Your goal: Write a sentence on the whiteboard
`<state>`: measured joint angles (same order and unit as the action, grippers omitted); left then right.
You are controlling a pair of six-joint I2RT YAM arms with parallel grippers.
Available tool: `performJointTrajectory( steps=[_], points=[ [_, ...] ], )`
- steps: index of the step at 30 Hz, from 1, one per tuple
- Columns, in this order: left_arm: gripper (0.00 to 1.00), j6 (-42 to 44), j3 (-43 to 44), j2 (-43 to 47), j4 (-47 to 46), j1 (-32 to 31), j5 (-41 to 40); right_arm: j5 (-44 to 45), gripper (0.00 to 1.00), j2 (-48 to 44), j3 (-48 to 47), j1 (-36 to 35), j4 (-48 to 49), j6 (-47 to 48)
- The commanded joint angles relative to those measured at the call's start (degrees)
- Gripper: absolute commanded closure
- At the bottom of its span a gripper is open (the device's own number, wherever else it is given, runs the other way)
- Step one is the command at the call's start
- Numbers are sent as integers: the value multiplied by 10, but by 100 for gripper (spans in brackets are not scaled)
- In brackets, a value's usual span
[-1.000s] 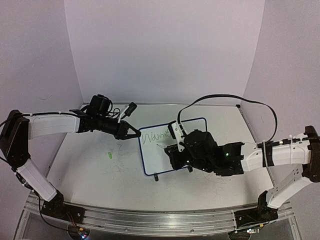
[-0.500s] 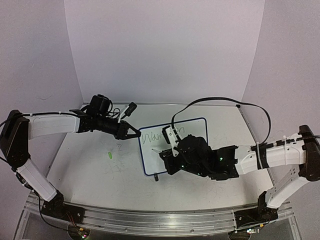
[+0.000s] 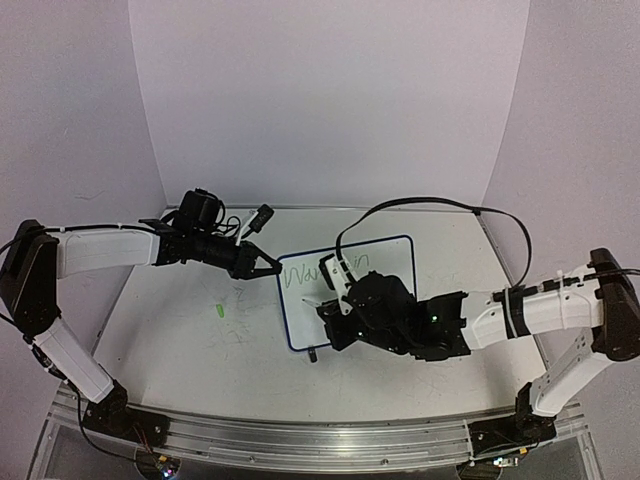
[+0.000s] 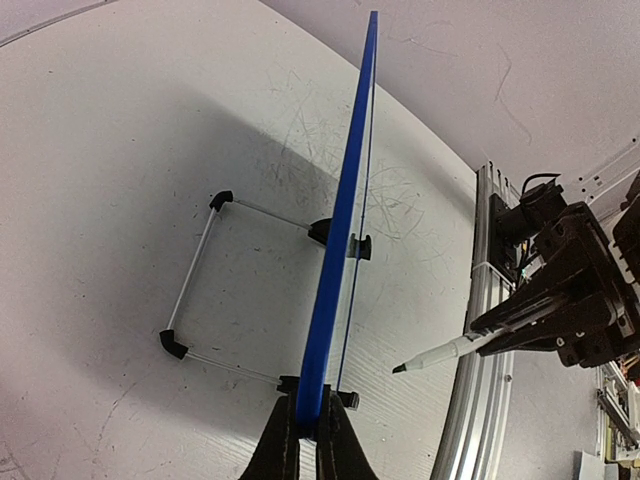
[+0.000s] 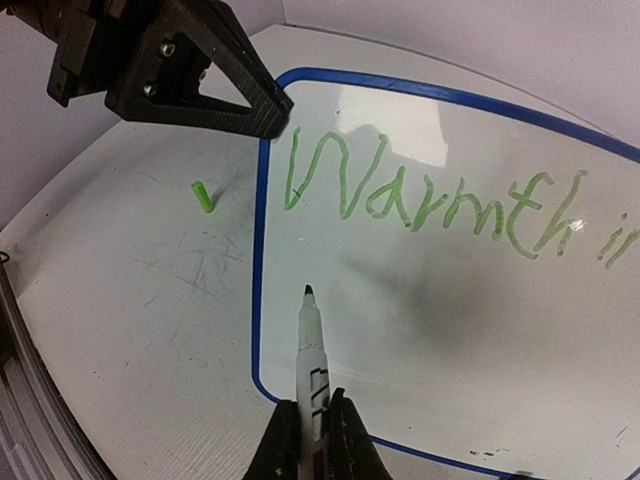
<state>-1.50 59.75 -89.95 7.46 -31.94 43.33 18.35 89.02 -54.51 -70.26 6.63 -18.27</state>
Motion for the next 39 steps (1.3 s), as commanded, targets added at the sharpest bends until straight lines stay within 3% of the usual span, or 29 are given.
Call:
performJointTrajectory(
  steps=[1,14,39],
  points=[
    [100,23,0,17,-14,2,-43,-13,100,27,-35,-6,18,15],
    [100,23,0,19,-14,2,-41,-7,100,87,-83,-7,14,-12],
    [100,25,-1,23,-13,2,-42,39,100,105,-82,-7,-22,-60]
  ],
)
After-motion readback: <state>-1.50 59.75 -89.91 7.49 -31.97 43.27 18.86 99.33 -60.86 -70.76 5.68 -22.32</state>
